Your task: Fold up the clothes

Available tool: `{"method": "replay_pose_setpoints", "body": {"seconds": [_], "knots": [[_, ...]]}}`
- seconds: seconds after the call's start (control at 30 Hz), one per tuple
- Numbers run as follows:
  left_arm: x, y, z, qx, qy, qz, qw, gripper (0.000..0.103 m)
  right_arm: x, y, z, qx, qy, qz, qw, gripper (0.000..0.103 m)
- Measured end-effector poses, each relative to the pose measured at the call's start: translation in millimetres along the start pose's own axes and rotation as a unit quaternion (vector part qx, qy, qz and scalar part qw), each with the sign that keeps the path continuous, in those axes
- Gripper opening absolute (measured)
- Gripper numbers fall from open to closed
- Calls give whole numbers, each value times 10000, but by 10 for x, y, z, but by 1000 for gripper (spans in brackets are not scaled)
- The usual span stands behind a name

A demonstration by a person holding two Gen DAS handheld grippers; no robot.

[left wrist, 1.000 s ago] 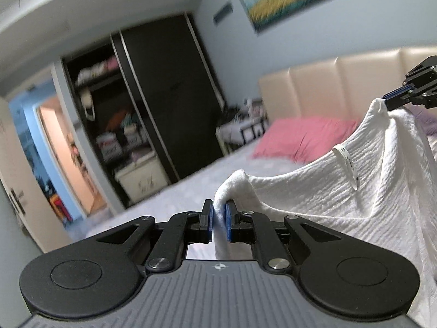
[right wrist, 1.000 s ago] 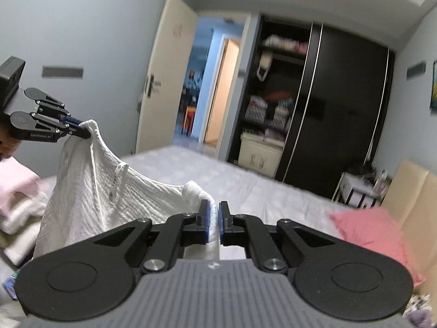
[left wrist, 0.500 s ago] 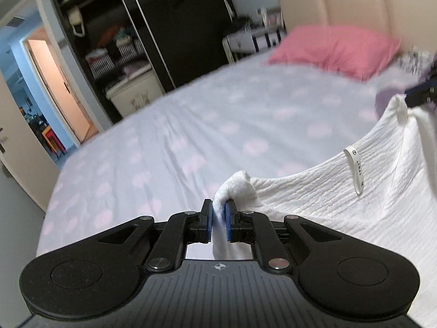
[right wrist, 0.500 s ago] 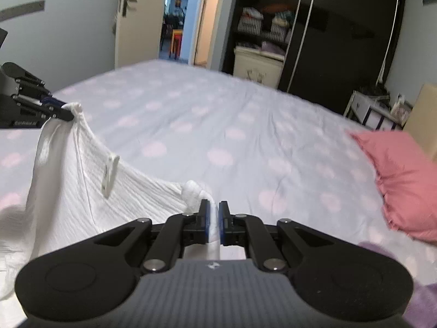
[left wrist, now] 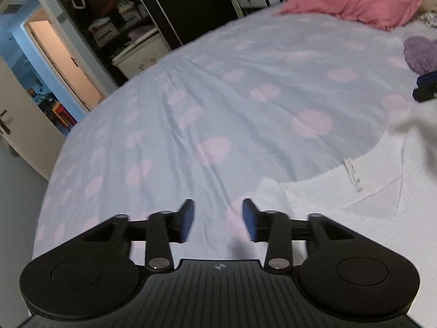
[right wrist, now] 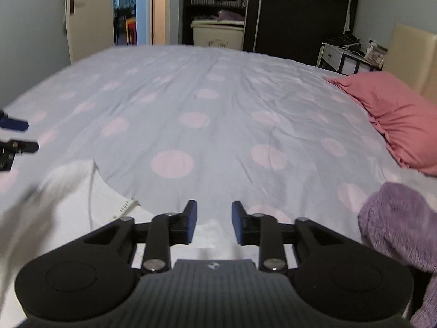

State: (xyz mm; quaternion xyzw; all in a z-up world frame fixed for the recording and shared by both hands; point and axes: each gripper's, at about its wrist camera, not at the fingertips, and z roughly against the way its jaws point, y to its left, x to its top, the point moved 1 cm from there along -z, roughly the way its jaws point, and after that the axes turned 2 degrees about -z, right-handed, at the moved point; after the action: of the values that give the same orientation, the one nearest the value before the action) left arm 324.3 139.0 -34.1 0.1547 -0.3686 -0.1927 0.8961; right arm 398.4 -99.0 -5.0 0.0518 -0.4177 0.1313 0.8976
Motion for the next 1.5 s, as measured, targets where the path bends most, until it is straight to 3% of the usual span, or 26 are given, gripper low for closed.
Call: {"method": "replay_pose_setpoints", "body": {"seconds": [0.17, 0.43, 0.63, 0.77, 0.93, 1.1, 1.2, 1.3, 1.4, 1.5], "knots": [[-313, 104, 539, -626, -191, 161, 9977, 39, -99, -289, 562, 180, -131, -145, 9996, 31], [-913, 197, 1443, -836, -210, 516, 9949, 40, -665, -478, 1958, 341, -56, -384, 9987, 32], [-1347, 210, 2068, -988, -167, 914, 9908, 44, -1341, -428, 2646, 305, 319, -744, 9963, 37], [-1515, -9, 2297, -1351, -97, 1295, 9823, 45, -1881, -493, 2845, 126, 630, -1013, 9928, 37], [-1429, -700, 2479, -1807, -202, 645, 9812, 45, -2482, -737, 2984, -7, 910, -1718, 9809, 37], [-1205, -1454, 2473, -2483, -508, 411, 9665, 46, -2967, -868, 3016, 94, 937, -2492, 9639, 38], [-1105, -1842, 2287, -2739, -415, 462, 9598, 46, -3255, -892, 2923, 87, 1087, -2946, 9494, 38], [-1122, -2099, 2098, -2744, -244, 472, 9601, 46, -3404, -931, 2855, -100, 1041, -3211, 9413, 38], [-1175, -2237, 1918, -2563, -141, 321, 9660, 46, -3503, -1010, 2836, -201, 614, -3601, 9307, 43], [-1230, -2287, 1780, -2460, -34, 285, 9688, 46, -3505, -1016, 2795, -291, 212, -3592, 9326, 45]]}}
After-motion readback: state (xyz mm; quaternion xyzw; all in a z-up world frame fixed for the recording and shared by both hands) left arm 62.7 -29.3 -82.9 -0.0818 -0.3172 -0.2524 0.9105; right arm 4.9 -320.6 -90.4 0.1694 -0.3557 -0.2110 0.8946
